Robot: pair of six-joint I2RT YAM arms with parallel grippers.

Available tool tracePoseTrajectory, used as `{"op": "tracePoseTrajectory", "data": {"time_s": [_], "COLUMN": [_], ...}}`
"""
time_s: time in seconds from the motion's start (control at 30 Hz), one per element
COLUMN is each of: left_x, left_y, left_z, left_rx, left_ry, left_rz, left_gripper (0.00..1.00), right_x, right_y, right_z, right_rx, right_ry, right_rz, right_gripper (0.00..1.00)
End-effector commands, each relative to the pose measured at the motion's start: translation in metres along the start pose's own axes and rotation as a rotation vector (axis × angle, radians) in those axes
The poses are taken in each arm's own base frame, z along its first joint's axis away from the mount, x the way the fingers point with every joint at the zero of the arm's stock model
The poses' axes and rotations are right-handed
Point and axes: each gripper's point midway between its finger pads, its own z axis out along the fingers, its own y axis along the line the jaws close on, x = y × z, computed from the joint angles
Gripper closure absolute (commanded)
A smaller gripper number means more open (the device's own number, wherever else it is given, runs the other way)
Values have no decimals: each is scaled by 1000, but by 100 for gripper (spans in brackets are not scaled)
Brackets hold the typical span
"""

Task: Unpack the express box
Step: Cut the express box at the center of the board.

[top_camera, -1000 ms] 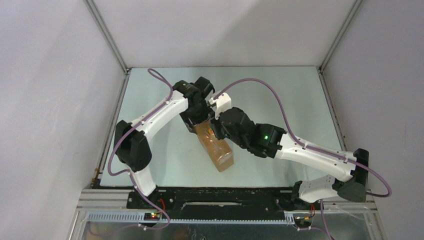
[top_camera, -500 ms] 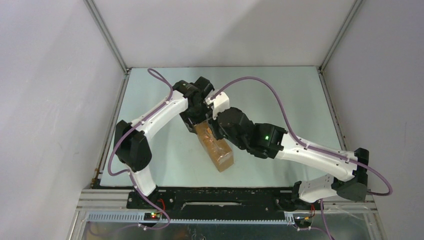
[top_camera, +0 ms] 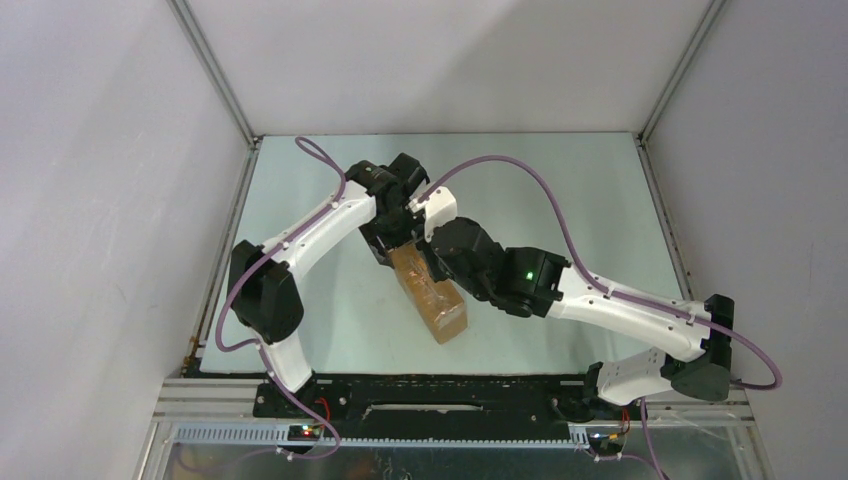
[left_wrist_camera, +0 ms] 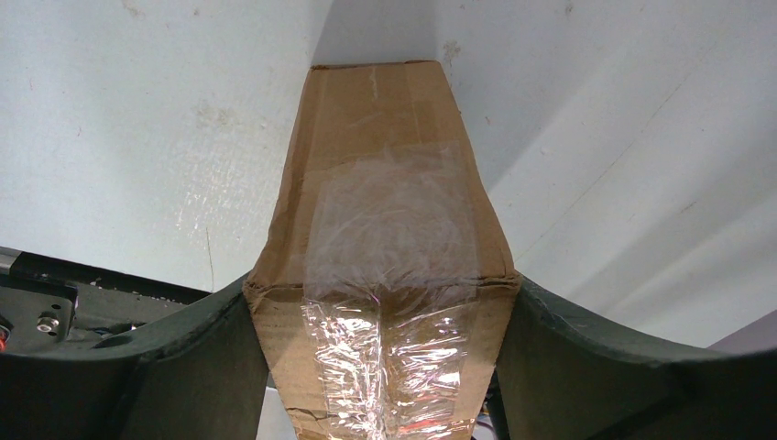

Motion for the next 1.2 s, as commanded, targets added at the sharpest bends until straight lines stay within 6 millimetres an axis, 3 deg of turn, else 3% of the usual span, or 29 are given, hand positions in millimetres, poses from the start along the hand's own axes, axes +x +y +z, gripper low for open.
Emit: {"op": "tracePoseTrajectory", "data": {"time_s": [0.0, 1.17], "left_x": [-6, -5], "left_y": [5, 6], "left_z": [3, 10], "left_rx": [-29, -37], "left_ry": [-28, -17], "left_rz": [-21, -26], "left_gripper": [39, 41], "right_x": [-2, 9], "right_y": [2, 4], "right_z": [-6, -22], "right_rx": [-13, -53], "right_ry": [-8, 0], "right_rz": [35, 112], "right_gripper": [100, 100]}}
